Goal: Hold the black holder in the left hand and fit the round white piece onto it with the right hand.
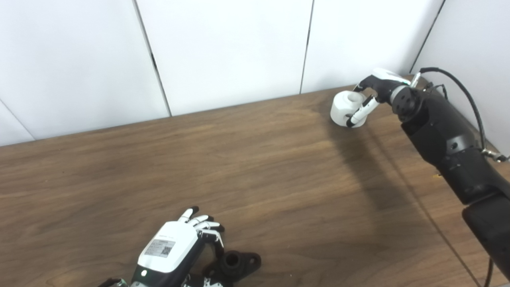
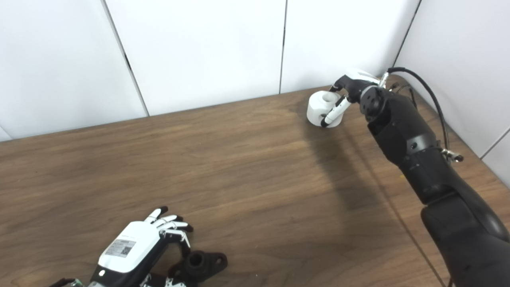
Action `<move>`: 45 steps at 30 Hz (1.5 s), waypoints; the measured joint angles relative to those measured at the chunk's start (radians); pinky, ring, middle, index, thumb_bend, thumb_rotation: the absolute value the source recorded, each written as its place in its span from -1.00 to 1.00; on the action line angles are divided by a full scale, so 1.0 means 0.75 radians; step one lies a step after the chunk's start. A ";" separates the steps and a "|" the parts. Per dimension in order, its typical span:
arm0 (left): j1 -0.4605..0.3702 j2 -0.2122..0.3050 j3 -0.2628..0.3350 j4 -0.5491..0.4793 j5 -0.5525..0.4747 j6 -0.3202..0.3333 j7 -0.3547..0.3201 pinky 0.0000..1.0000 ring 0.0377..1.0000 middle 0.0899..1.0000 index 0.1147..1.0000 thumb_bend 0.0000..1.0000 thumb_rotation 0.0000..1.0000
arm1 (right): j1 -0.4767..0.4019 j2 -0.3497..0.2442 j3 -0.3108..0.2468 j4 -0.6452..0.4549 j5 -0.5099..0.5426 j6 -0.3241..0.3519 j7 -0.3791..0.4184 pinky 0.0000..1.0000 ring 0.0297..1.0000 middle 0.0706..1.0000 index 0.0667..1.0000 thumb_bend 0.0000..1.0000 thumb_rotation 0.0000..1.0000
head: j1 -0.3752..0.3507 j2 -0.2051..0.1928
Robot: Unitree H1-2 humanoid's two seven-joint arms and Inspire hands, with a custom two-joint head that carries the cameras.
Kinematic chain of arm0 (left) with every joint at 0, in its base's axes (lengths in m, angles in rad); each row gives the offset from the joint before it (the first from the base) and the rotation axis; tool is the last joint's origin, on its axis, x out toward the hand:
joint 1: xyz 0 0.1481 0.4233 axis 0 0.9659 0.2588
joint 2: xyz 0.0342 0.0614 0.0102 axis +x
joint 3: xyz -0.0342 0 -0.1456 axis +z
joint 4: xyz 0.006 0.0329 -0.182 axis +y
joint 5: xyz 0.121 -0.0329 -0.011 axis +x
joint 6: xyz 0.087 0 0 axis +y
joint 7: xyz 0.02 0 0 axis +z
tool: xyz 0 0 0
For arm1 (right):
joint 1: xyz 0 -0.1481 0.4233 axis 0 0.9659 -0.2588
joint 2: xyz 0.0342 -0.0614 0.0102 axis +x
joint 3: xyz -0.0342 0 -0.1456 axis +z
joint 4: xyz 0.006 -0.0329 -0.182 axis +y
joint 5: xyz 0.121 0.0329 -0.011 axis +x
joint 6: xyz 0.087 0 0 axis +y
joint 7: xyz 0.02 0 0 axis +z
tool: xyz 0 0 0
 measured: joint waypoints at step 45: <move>0.001 -0.001 0.000 -0.007 0.002 0.007 -0.011 0.98 0.75 0.53 -0.16 0.04 -0.89 | 0.014 -0.008 0.006 -0.006 0.074 -0.008 -0.037 1.00 0.71 0.48 -0.11 0.05 -0.72 | 0.006 0.008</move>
